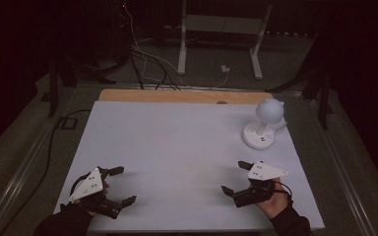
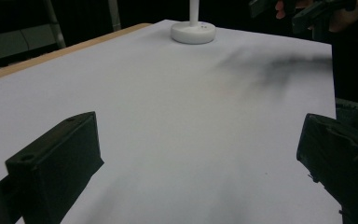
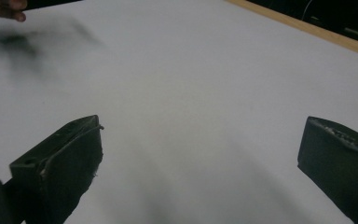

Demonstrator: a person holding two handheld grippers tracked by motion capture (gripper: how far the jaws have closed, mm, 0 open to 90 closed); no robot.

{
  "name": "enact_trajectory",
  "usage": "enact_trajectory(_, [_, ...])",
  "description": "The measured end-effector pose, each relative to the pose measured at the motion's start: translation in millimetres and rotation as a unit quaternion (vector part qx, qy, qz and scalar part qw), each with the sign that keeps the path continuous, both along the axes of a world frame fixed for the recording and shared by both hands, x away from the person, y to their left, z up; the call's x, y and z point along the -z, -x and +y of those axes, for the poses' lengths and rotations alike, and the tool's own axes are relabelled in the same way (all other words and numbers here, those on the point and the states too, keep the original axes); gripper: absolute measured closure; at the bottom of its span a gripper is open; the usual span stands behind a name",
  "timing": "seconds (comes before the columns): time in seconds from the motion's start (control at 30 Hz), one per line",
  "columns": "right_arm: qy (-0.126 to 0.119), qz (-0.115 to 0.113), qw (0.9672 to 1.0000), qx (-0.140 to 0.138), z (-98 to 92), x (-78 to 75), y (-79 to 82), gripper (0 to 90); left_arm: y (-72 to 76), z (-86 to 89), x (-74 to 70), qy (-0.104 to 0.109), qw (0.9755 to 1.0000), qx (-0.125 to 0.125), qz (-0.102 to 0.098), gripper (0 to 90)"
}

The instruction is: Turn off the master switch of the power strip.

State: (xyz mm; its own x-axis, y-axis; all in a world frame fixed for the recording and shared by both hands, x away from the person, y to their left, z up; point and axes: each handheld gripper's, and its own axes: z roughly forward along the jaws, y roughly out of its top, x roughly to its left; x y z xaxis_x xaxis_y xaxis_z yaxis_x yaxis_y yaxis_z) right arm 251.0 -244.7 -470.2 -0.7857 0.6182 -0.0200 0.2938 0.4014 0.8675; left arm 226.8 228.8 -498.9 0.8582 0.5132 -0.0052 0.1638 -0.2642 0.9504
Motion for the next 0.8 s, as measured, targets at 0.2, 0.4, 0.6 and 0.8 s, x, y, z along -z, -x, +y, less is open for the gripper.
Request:
enact_trajectory(0.2, [-0.006,-0.001,1.0,0.004,-2.5,-7.8,-3.5,0.1,-0.1,-0.1,0.0,0.0,1.0,0.001,0.001,0.2])
enact_trajectory(0.4, [-0.007,-0.004,0.9999,0.008,-3.5,-13.8,-7.3,0.1,0.0,0.2,-0.2,0.001,1.0,0.0,0.0,0.2])
enact_trajectory(0.6, [-0.01,-0.007,0.9999,0.011,-5.3,-18.3,-10.0,0.1,0.1,0.2,-0.3,0.001,1.0,0.0,0.0,0.2])
enact_trajectory(0.8, [-0.012,-0.01,0.9996,0.023,-11.6,-23.6,-15.6,0.1,0.2,0.3,-0.4,0.003,1.0,0.0,0.0,0.2])
